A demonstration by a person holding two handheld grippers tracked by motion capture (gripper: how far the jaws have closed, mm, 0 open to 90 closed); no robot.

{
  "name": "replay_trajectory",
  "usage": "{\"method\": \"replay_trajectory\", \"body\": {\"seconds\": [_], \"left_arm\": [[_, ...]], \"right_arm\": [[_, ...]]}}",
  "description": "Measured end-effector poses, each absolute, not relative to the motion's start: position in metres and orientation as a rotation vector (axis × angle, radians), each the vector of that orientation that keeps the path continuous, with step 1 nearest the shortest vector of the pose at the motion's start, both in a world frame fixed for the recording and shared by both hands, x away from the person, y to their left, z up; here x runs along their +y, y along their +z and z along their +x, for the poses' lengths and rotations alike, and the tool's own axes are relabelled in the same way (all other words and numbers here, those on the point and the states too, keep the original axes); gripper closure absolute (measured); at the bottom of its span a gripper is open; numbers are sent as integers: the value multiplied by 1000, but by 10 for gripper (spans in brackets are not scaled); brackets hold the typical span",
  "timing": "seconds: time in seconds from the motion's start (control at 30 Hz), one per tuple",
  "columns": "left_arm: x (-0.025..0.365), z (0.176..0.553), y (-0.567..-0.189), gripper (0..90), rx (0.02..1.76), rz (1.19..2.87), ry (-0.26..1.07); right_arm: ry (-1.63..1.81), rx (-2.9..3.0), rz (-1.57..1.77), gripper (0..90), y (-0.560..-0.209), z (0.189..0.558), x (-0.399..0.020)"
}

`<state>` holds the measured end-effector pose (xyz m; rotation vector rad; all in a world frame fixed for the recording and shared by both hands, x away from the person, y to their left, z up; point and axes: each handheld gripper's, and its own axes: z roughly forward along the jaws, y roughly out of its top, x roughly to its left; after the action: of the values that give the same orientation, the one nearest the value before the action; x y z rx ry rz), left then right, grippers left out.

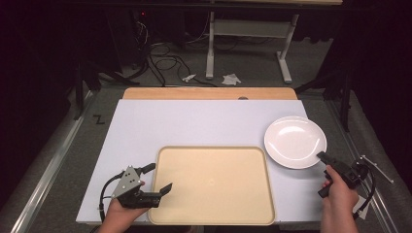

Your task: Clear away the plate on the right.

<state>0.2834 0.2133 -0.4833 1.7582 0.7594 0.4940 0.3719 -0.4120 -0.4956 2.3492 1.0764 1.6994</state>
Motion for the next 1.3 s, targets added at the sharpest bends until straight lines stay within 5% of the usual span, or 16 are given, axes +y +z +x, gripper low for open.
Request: {"method": "replay_trajectory", "body": {"seconds": [1.3], "left_arm": [[218, 286, -481, 135, 764, 1725, 503]], "right_arm": [[1943, 1464, 2208, 888, -469, 377, -345]]}}
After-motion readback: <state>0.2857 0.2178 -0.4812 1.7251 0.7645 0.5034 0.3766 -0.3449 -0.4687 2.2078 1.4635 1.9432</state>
